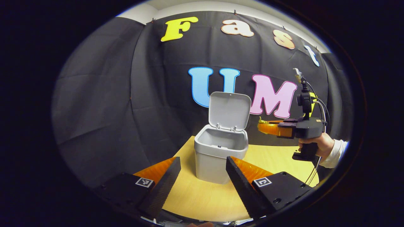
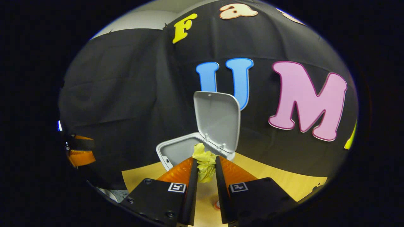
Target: Press the lid of the desktop garbage bin to open it, pick up the crumpled paper on the desktop and throw it into the bin, then pick up the pop can on the desktop and drop it into the bin, and finally close the garbage bin lid.
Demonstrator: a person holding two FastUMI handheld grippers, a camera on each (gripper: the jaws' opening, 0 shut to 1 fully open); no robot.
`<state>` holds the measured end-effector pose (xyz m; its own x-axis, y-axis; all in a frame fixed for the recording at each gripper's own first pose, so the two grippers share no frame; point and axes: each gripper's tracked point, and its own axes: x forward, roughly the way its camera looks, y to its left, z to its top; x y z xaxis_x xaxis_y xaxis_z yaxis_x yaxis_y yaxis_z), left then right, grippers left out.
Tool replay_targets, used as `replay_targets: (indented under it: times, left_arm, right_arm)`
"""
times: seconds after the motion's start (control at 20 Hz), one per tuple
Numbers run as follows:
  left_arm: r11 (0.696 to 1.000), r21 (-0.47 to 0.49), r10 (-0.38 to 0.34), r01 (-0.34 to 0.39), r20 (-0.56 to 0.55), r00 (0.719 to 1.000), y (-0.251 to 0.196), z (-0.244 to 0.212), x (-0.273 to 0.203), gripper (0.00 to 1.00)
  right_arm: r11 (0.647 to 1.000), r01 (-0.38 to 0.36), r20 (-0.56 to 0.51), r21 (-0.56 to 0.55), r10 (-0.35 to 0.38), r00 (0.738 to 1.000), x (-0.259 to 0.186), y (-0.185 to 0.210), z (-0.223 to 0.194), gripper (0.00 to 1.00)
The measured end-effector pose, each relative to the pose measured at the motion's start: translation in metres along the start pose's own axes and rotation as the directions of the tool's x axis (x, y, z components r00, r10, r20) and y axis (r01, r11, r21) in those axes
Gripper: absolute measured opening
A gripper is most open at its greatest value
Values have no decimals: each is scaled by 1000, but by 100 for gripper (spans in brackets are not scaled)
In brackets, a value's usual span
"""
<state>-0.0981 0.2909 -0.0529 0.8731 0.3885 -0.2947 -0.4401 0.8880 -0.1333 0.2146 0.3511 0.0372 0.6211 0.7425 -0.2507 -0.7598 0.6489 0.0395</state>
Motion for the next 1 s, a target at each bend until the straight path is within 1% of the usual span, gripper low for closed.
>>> replay_targets:
  times: [0.05, 0.1, 0.2, 0.25, 0.3, 0.35, 0.4, 0.45, 0.55, 0.6, 0.65, 0.7, 0.8, 0.9, 1.0]
  left_arm:
    - [1000, -8, 6, -6, -1, 1000, 2, -2, -2, 100]
    - [1000, -14, 14, -14, -3, 1000, 5, -4, -4, 100]
    - [999, -38, 25, -26, -25, 999, 6, -12, -6, 100]
    - [998, -53, 30, -32, -31, 999, 6, -14, -5, 99]
    - [997, -66, 32, -34, -35, 999, 6, -15, -6, 98]
    - [996, -77, 34, -36, -38, 999, 4, -19, -4, 96]
    - [996, -85, 34, -38, -42, 999, 3, -21, -2, 98]
    - [995, -91, 36, -41, -56, 998, 1, -27, 1, 98]
    - [994, -100, 27, -36, -93, 995, -7, -40, 8, 98]
    - [994, -102, 13, -23, -102, 995, -14, -43, 12, 98]
    - [995, -100, -4, -7, -106, 994, -22, -46, 17, 98]
    - [996, -92, -22, 12, -107, 994, -31, -48, 23, 98]
    - [997, -54, -61, 56, -105, 993, -51, -53, 34, 98]
    - [995, -8, -99, 99, -97, 990, -73, -59, 49, 98]
    - [991, 55, -118, 124, -104, 988, -92, -72, 66, 98]
  right_arm:
    - [1000, -6, -2, -15, 6, 1000, 8, 5, -1, 36]
    - [1000, -8, -12, -29, 8, 1000, 15, 6, -5, 37]
    - [999, -19, -37, -32, 18, 999, 33, 14, -13, 37]
    - [999, -20, -50, -29, 19, 999, 43, 16, -17, 25]
    - [999, -19, -60, -29, 17, 998, 51, 16, -21, 37]
    - [999, -20, -70, -31, 18, 997, 59, 18, -28, 26]
    - [999, -15, -93, -28, 12, 996, 66, 17, -35, 53]
    - [1000, -13, -119, -20, 11, 993, 67, 18, -42, 54]
    - [1000, -25, -118, -5, 24, 993, 71, 21, -42, 98]
    - [1000, -17, -103, -21, 15, 995, 65, 18, -38, 91]
    - [999, -11, -89, -45, 7, 996, 60, 15, -35, 100]
    - [998, -5, -80, -61, 0, 997, 55, 9, -33, 100]
    - [998, 7, -73, -58, -11, 997, 40, -2, -31, 99]
    - [999, 38, -78, -35, -41, 996, 19, -22, -33, 98]
    - [996, 88, -77, -15, -89, 993, -6, -47, -37, 98]
